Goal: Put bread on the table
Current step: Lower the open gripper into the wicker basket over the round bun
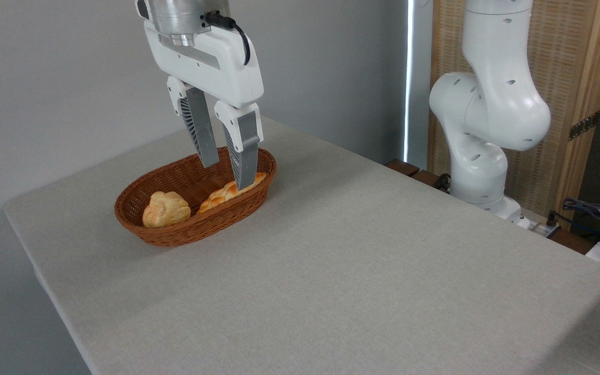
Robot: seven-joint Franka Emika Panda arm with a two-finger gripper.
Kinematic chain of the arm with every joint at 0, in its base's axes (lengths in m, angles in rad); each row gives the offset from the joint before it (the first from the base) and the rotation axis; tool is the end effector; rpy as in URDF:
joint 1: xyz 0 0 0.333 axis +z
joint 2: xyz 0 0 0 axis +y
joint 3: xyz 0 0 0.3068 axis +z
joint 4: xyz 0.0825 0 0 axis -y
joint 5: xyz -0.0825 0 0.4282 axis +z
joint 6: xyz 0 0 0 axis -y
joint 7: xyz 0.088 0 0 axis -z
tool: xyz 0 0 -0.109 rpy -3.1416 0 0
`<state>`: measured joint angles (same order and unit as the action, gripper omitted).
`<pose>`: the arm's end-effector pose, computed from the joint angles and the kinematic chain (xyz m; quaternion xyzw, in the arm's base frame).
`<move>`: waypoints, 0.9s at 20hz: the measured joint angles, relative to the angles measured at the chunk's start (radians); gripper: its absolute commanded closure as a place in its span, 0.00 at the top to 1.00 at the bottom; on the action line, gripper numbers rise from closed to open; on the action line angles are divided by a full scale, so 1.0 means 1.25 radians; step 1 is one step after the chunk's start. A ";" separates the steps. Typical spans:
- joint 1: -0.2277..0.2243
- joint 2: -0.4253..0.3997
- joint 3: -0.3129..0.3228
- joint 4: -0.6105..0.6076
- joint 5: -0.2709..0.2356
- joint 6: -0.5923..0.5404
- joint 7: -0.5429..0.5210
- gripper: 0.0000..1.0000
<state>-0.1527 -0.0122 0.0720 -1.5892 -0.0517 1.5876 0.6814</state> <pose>0.5942 -0.0534 0.6127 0.9281 -0.3715 0.0128 0.0235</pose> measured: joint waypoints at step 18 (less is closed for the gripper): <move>0.000 0.010 -0.063 -0.002 -0.019 0.010 -0.093 1.00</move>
<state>-0.1522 0.0001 -0.0066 -1.5915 -0.0754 1.6001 0.5658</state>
